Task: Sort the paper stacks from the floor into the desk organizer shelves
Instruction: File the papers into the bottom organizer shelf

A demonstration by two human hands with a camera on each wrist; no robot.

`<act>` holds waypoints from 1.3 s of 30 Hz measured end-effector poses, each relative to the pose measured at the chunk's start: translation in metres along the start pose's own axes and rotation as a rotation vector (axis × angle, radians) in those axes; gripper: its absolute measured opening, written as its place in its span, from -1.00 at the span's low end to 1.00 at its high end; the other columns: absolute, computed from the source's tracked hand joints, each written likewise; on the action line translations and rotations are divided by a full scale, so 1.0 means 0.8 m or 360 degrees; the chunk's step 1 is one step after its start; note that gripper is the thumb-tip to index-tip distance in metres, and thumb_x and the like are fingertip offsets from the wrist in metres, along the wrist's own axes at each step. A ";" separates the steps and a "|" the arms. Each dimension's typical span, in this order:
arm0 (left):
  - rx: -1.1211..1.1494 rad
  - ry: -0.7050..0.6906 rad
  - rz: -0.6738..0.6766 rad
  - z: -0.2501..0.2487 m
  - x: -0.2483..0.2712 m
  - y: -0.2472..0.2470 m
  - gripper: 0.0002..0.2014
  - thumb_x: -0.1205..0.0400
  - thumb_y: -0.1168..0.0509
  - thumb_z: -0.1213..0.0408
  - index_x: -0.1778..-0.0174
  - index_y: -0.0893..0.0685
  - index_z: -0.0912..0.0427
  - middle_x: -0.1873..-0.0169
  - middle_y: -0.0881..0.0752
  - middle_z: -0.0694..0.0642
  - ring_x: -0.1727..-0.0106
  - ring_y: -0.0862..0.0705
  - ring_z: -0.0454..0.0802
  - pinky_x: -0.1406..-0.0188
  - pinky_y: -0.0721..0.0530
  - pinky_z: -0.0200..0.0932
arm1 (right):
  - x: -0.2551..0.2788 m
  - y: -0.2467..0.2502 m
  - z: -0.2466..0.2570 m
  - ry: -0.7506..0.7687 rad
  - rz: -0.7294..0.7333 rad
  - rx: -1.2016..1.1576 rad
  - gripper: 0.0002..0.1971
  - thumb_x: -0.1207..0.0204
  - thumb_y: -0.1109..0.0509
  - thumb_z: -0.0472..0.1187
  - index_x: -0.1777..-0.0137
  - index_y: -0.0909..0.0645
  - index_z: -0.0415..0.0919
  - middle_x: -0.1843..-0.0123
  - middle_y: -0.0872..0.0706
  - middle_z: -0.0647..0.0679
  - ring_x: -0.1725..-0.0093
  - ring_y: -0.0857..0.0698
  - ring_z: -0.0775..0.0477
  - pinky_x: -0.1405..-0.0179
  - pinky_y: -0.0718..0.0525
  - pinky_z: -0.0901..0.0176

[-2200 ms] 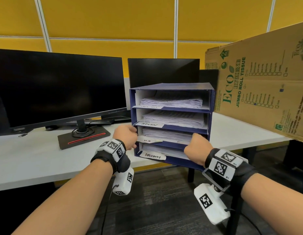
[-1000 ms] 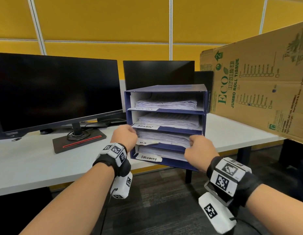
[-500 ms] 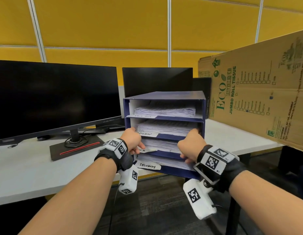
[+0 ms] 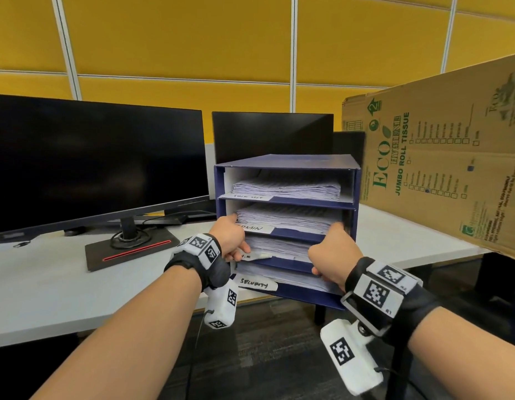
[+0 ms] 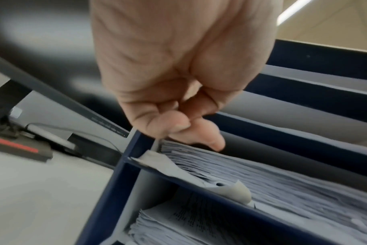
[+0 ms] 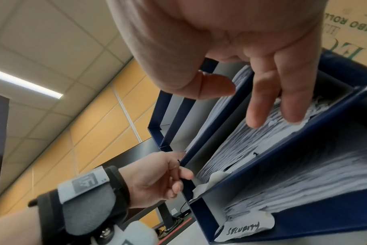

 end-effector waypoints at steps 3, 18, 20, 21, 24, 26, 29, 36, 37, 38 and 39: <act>0.0021 -0.0115 -0.0279 -0.006 0.008 0.009 -0.46 -0.52 -0.05 0.55 -0.44 -0.51 0.17 0.37 -0.78 0.28 0.65 -0.62 0.08 0.69 -0.56 -0.26 | 0.016 0.018 0.005 0.0189 -0.0104 0.0153 -0.75 -0.41 -0.26 -0.29 -0.08 -0.41 -0.30 0.01 -0.63 -0.24 0.10 -0.66 -0.27 0.19 -0.58 0.09; 0.0081 -0.0115 -0.0068 -0.063 0.021 0.039 -0.29 -0.65 0.04 0.54 -0.71 0.14 0.12 0.37 -0.75 0.21 0.71 -0.55 0.00 0.74 -0.40 -0.38 | 0.025 0.060 0.058 0.0227 -0.0056 -0.0267 -0.47 -0.43 -0.26 -0.38 -0.40 -0.22 -0.22 -0.07 -0.54 -0.22 0.00 -0.69 -0.27 0.07 -0.76 -0.08; 0.0101 -0.0081 -0.0032 -0.064 0.017 0.035 -0.29 -0.66 0.04 0.50 -0.71 0.18 0.13 0.33 -0.78 0.20 0.69 -0.57 0.01 0.74 -0.45 -0.34 | 0.018 0.058 0.063 0.0127 0.0038 -0.0340 -0.41 -0.44 -0.26 -0.38 -0.48 -0.20 -0.27 -0.05 -0.51 -0.21 0.02 -0.71 -0.27 0.05 -0.78 -0.18; 0.0112 -0.0072 -0.0025 -0.063 0.014 0.034 -0.30 -0.67 0.04 0.49 -0.71 0.19 0.14 0.31 -0.79 0.20 0.68 -0.58 0.01 0.72 -0.47 -0.32 | 0.013 0.058 0.065 0.0100 0.0069 -0.0337 -0.41 -0.44 -0.26 -0.37 -0.48 -0.23 -0.30 -0.05 -0.52 -0.21 0.05 -0.71 -0.26 0.07 -0.79 -0.18; 0.0150 -0.0054 -0.0015 -0.065 0.006 0.034 -0.32 -0.67 0.06 0.51 -0.70 0.16 0.15 0.27 -0.81 0.20 0.64 -0.62 0.00 0.67 -0.53 -0.30 | 0.002 0.059 0.068 0.0062 0.0100 -0.0314 -0.50 -0.44 -0.27 -0.35 -0.40 -0.36 -0.38 -0.04 -0.57 -0.24 0.10 -0.71 -0.24 0.18 -0.79 -0.10; 0.0201 -0.0038 -0.0013 -0.064 0.002 0.035 -0.31 -0.66 0.06 0.52 -0.70 0.16 0.13 0.31 -0.81 0.19 0.65 -0.63 0.00 0.66 -0.54 -0.29 | -0.002 0.059 0.066 0.0058 0.0084 -0.0302 -0.53 -0.44 -0.27 -0.36 -0.37 -0.39 -0.39 -0.02 -0.58 -0.26 0.12 -0.71 -0.23 0.22 -0.78 -0.09; 0.0292 -0.0019 -0.0015 -0.061 -0.001 0.034 -0.28 -0.65 0.05 0.53 -0.71 0.17 0.08 0.42 -0.79 0.17 0.65 -0.62 0.01 0.68 -0.53 -0.29 | -0.005 0.055 0.067 0.0054 0.0052 -0.0283 -0.57 -0.46 -0.27 -0.37 -0.34 -0.37 -0.38 -0.02 -0.59 -0.26 0.10 -0.72 -0.23 0.12 -0.80 -0.16; 0.0299 -0.0057 0.0021 -0.062 0.002 0.030 -0.25 -0.63 0.00 0.58 -0.71 0.13 0.09 0.41 -0.70 0.17 0.66 -0.62 0.00 0.69 -0.53 -0.29 | 0.006 0.047 0.070 0.0078 0.0070 -0.0353 -0.47 -0.40 -0.28 -0.36 -0.41 -0.35 -0.36 0.02 -0.59 -0.24 0.21 -0.69 -0.17 0.22 -0.79 -0.09; 0.0290 -0.0063 0.0031 -0.062 0.002 0.030 -0.25 -0.63 0.01 0.58 -0.71 0.12 0.09 0.41 -0.70 0.16 0.66 -0.62 -0.01 0.68 -0.52 -0.29 | 0.008 0.045 0.070 0.0080 0.0073 -0.0351 -0.45 -0.40 -0.28 -0.36 -0.42 -0.32 -0.35 -0.01 -0.58 -0.24 0.19 -0.69 -0.18 0.22 -0.78 -0.07; 0.0285 -0.0068 0.0039 -0.062 0.002 0.030 -0.25 -0.62 0.01 0.59 -0.71 0.11 0.08 0.42 -0.69 0.16 0.66 -0.62 -0.02 0.66 -0.52 -0.29 | 0.009 0.043 0.070 0.0075 0.0078 -0.0347 -0.44 -0.42 -0.28 -0.36 -0.44 -0.28 -0.33 -0.04 -0.57 -0.23 0.14 -0.69 -0.19 0.19 -0.77 -0.07; 0.0283 -0.0073 0.0044 -0.061 0.002 0.030 -0.25 -0.62 0.01 0.59 -0.71 0.10 0.07 0.41 -0.69 0.16 0.66 -0.62 -0.02 0.66 -0.51 -0.30 | 0.010 0.041 0.071 0.0047 0.0077 -0.0348 -0.43 -0.44 -0.28 -0.35 -0.45 -0.23 -0.31 -0.10 -0.56 -0.23 0.05 -0.70 -0.22 0.15 -0.77 -0.07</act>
Point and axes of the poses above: each hand's wrist, its own x-axis away from the middle knuckle, its own y-axis out of the back of the hand, z = x × y, the point moved 1 cm from there along -x, towards the middle knuckle
